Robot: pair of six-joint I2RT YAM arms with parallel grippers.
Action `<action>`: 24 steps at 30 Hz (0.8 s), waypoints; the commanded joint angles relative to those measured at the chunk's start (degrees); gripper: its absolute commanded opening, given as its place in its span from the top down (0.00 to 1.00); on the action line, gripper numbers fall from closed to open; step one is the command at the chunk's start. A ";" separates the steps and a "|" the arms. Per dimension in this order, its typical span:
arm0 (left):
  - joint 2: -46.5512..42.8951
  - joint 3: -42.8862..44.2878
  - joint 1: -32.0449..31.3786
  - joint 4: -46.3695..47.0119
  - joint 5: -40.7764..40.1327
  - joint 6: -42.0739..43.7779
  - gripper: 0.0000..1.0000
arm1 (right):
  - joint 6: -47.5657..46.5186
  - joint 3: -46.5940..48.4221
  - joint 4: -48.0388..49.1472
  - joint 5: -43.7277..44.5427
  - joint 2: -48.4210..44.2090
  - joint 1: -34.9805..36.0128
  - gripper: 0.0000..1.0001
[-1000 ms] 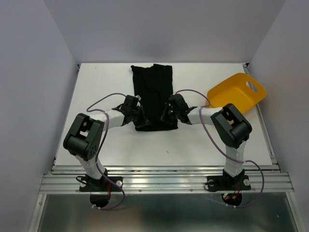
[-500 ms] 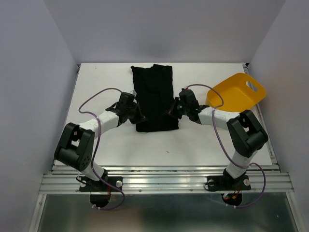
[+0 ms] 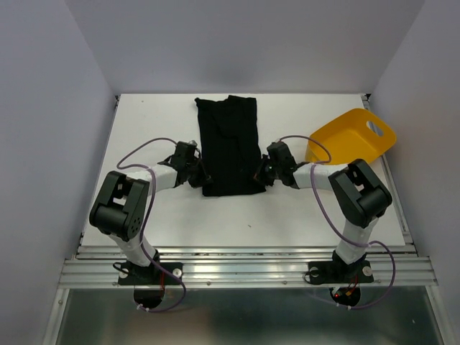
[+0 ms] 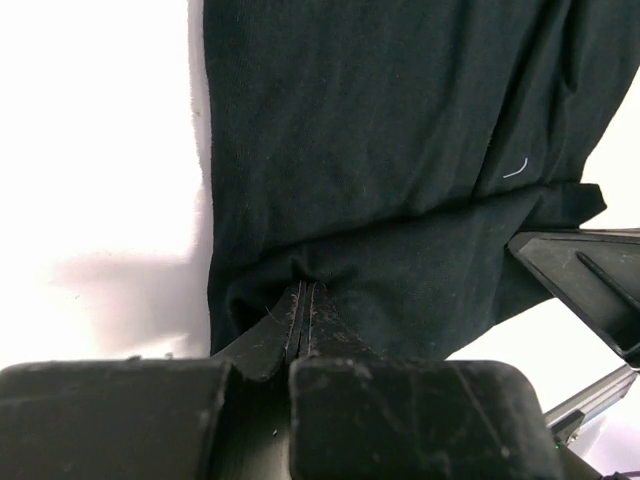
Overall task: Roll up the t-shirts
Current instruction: Roll the T-shirt to the center of the board.
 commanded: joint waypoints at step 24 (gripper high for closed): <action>-30.76 -14.78 -2.08 -14.98 -6.72 -1.53 0.81 | -3.36 -14.47 -10.36 7.64 -27.66 1.73 0.81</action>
